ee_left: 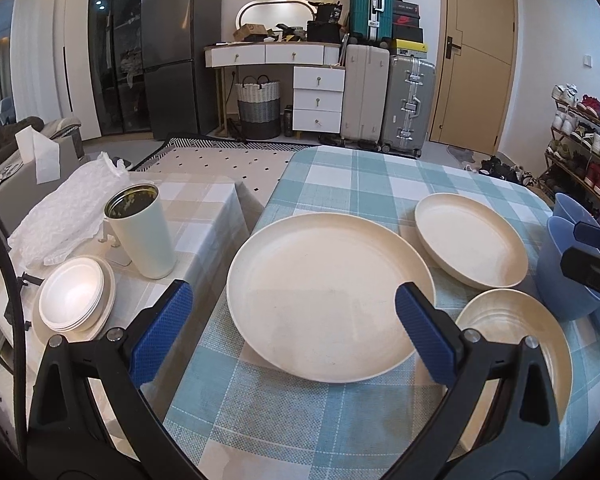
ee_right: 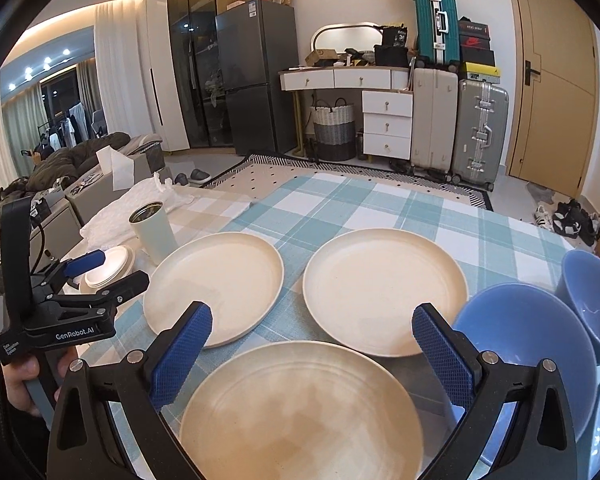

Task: Organize plates and bowls

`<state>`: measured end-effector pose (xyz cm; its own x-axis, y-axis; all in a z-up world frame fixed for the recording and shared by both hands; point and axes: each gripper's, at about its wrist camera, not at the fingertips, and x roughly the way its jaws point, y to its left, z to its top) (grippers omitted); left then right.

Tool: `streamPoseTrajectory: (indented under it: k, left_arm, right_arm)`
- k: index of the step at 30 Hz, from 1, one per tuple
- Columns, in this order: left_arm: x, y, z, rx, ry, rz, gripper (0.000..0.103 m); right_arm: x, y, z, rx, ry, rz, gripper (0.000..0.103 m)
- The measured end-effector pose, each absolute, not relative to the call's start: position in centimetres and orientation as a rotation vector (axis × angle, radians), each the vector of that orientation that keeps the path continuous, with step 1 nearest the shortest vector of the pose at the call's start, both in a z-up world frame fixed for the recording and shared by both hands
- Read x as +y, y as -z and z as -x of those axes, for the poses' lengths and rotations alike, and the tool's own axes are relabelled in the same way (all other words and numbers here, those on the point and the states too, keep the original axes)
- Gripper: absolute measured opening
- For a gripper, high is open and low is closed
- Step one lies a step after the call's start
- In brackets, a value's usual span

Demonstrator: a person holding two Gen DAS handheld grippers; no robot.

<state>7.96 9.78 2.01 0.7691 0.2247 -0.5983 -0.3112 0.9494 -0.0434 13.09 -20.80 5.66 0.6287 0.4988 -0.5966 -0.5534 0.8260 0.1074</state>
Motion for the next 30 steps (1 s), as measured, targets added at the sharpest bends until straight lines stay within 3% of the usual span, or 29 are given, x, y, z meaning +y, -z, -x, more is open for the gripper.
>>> streamPoseTrajectory:
  k: [10, 15, 30]
  left_arm:
    - [12.4, 0.1, -10.0, 0.676, -0.318, 0.176, 0.101]
    - [13.5, 1.3, -11.1, 0.708, -0.329, 0.181, 0.101]
    - [15.6, 3.9, -12.9, 0.791, -0.355, 0.209, 0.100]
  right_arm:
    - [-17.1, -3.6, -15.6, 0.714, -0.662, 0.115, 0.097]
    - [-15.2, -2.1, -16.8, 0.759, -0.689, 0.122, 0.086]
    - [-11.7, 0.7, -19.4, 0.867, -0.740, 0.140, 0.073]
